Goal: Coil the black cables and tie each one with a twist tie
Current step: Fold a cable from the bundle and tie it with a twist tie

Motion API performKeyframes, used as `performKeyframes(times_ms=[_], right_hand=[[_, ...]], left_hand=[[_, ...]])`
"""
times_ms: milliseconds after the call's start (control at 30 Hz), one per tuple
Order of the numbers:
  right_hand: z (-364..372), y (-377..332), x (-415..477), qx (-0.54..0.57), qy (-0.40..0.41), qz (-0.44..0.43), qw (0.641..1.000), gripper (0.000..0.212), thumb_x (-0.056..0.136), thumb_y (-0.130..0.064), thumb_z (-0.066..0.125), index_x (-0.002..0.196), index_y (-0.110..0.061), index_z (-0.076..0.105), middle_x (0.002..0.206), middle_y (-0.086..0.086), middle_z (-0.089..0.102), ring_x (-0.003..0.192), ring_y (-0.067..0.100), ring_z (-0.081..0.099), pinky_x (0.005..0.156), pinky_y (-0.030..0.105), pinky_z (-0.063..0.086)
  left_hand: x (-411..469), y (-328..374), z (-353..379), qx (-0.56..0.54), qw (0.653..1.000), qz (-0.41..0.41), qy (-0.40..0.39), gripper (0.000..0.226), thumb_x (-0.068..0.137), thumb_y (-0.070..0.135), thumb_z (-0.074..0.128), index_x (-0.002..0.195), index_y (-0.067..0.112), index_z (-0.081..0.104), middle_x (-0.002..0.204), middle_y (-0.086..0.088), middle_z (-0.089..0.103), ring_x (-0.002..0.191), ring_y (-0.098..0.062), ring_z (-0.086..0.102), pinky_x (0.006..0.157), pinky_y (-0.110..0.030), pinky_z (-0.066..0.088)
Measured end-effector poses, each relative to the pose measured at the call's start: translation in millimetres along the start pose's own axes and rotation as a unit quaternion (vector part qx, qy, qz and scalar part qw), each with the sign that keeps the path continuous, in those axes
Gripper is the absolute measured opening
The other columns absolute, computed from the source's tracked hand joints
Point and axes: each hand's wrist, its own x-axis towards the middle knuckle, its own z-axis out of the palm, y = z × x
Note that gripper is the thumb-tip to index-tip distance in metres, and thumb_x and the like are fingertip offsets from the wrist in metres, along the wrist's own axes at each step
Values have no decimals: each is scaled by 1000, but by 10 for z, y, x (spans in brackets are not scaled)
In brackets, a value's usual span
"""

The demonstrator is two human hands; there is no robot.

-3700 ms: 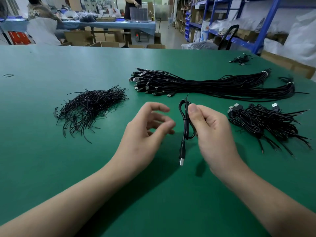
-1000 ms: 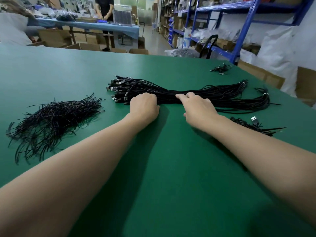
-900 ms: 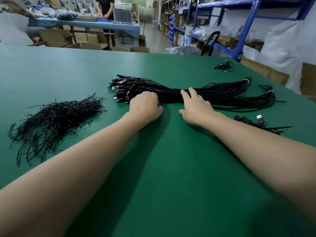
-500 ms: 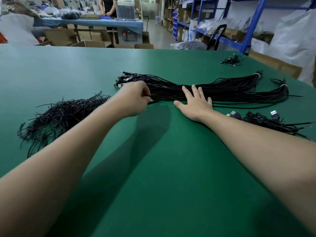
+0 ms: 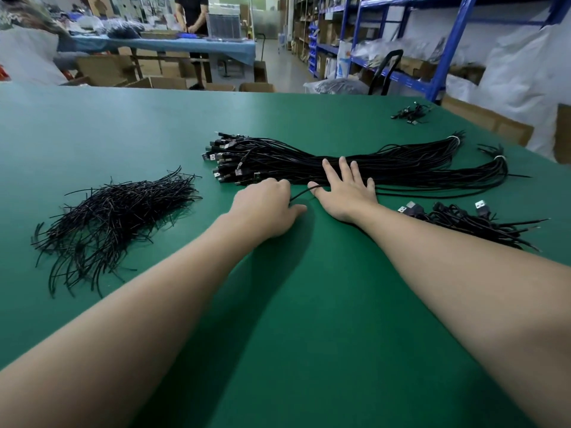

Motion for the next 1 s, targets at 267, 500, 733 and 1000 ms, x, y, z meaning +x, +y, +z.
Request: performKeyframes(times_ms=[267, 500, 733, 1000], right_hand=[[6, 16, 6, 13, 9, -5, 1000, 72, 99, -69, 25, 160, -40, 1, 169, -2, -12, 155, 20, -14, 124, 52, -3], [-13, -18, -35, 19, 13, 0, 1000, 70, 100, -66, 28, 160, -39, 2, 169, -2, -12, 155, 20, -14, 124, 52, -3], [8, -5, -39, 13, 12, -3, 1000, 70, 100, -68, 23, 160, -39, 1, 169, -1, -12, 155, 21, -13, 123, 54, -2], [-23, 14, -37, 3, 7, -12, 1000, 74, 98, -71, 22, 160, -38, 1, 170, 1, -10, 156, 23, -10, 123, 54, 2]], left_hand=[[-58, -13, -40, -289, 957, -14, 24, 27, 101, 18, 46, 78, 18, 62, 70, -1, 61, 61, -20, 55, 50, -22, 43], [-584, -744, -554, -459, 887, -33, -22, 32, 108, 32, 44, 88, 14, 62, 50, 8, 40, 46, -13, 29, 49, -26, 15], [-1064, -511, -414, -346, 927, 17, -147, 27, 101, 40, 56, 98, 20, 74, 69, 2, 72, 55, -12, 64, 49, -22, 47], [-1007, 12, -308, -502, 859, -2, -105, 36, 110, 29, 39, 100, 6, 66, 52, 1, 53, 38, -12, 40, 43, -21, 35]])
